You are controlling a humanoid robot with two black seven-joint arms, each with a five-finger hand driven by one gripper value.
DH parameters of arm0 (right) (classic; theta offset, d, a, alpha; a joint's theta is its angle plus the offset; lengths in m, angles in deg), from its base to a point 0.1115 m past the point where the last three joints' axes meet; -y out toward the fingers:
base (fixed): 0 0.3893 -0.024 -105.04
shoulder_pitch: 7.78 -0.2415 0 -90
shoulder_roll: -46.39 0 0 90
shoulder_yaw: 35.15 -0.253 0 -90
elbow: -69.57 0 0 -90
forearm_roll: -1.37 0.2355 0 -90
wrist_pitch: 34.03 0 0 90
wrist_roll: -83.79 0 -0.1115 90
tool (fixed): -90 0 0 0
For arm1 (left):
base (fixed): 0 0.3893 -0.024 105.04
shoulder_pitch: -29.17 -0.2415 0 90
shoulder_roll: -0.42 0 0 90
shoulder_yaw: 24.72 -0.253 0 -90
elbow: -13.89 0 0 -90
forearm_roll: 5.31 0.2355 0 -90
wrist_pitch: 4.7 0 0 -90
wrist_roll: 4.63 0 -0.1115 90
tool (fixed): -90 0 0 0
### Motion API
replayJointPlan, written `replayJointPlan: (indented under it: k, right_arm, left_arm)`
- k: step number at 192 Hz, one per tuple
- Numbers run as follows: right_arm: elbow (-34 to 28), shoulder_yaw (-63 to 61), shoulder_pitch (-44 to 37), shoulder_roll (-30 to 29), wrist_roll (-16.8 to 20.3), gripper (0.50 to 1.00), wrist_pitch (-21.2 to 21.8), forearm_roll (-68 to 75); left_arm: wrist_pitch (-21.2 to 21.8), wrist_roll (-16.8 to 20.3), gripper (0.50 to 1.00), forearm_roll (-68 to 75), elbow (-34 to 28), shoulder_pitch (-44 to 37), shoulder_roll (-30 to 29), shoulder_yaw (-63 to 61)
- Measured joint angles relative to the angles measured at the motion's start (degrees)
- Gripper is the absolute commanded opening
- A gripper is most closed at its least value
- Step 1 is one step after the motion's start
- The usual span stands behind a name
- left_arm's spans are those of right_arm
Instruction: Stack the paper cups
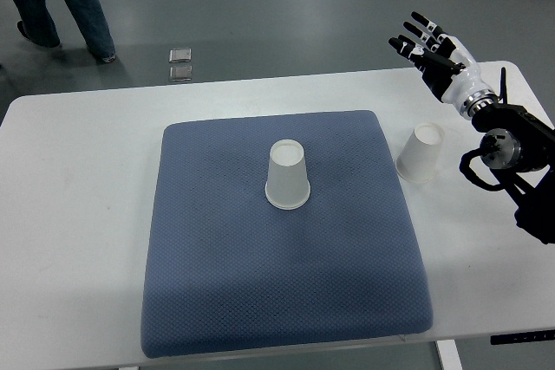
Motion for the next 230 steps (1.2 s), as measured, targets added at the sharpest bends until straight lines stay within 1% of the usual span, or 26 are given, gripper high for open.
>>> replayJointPlan:
  k: [144, 230]
  right_arm:
    - [0.0, -0.1, 0.1, 0.2, -0.1, 0.921, 0.8, -0.1]
    - [0.0, -0.2, -0.1, 0.3, -0.1, 0.919, 0.5, -0.2]
  left_arm:
    - [0.3, 0.0, 1.000, -0.1, -0.2, 0.0, 0.0, 0.0]
    - [0.3, 0.0, 1.000, -0.1, -0.2, 0.0, 0.0, 0.0]
